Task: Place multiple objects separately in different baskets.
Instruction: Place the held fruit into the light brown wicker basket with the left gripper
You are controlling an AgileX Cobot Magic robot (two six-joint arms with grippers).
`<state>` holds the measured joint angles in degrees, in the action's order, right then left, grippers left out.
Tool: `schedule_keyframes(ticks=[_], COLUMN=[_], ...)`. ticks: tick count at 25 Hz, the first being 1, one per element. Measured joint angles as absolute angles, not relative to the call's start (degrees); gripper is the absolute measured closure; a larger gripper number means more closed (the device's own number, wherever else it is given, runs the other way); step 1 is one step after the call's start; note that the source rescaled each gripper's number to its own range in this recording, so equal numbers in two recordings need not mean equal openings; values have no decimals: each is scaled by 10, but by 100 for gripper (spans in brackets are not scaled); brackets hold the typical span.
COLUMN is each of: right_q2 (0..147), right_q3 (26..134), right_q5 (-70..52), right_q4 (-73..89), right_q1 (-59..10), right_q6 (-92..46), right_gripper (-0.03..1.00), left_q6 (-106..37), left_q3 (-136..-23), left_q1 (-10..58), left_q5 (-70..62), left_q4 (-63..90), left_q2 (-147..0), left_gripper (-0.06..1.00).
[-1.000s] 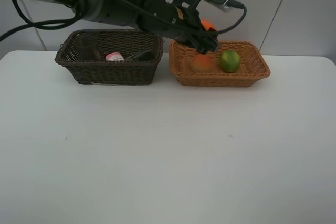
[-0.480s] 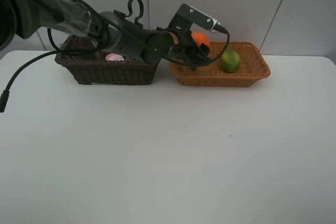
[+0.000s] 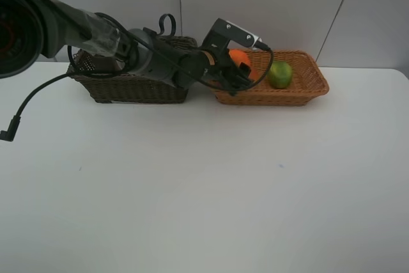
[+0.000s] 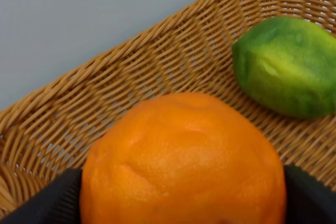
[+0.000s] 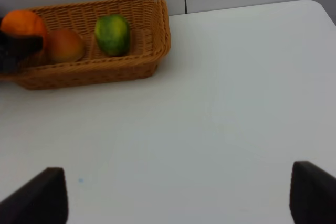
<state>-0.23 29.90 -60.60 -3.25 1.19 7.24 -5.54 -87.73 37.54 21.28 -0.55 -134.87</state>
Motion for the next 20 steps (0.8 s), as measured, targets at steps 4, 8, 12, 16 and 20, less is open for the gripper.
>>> schedule_keyframes(ticks=[4, 8, 12, 16, 20], right_q2=[-2, -2, -2, -2, -2], right_q3=[299, 299, 299, 299, 299], right_q5=[-606, -606, -606, -606, -606], right_q4=[-32, -32, -32, -32, -32], right_q1=[12, 12, 12, 12, 12], right_q6=[72, 72, 72, 72, 72], right_gripper=[12, 12, 12, 12, 12], left_q6=[-55, -55, -55, -55, -55], left_q3=[-879, -879, -883, -886, -886], left_q1=[375, 375, 375, 375, 375], left_q5=[212, 208, 203, 203, 203], left_q4=[-6, -6, -3, 0, 0], left_q2=[-1349, -1349, -1349, -1349, -1349], left_gripper=[4, 4, 1, -2, -2])
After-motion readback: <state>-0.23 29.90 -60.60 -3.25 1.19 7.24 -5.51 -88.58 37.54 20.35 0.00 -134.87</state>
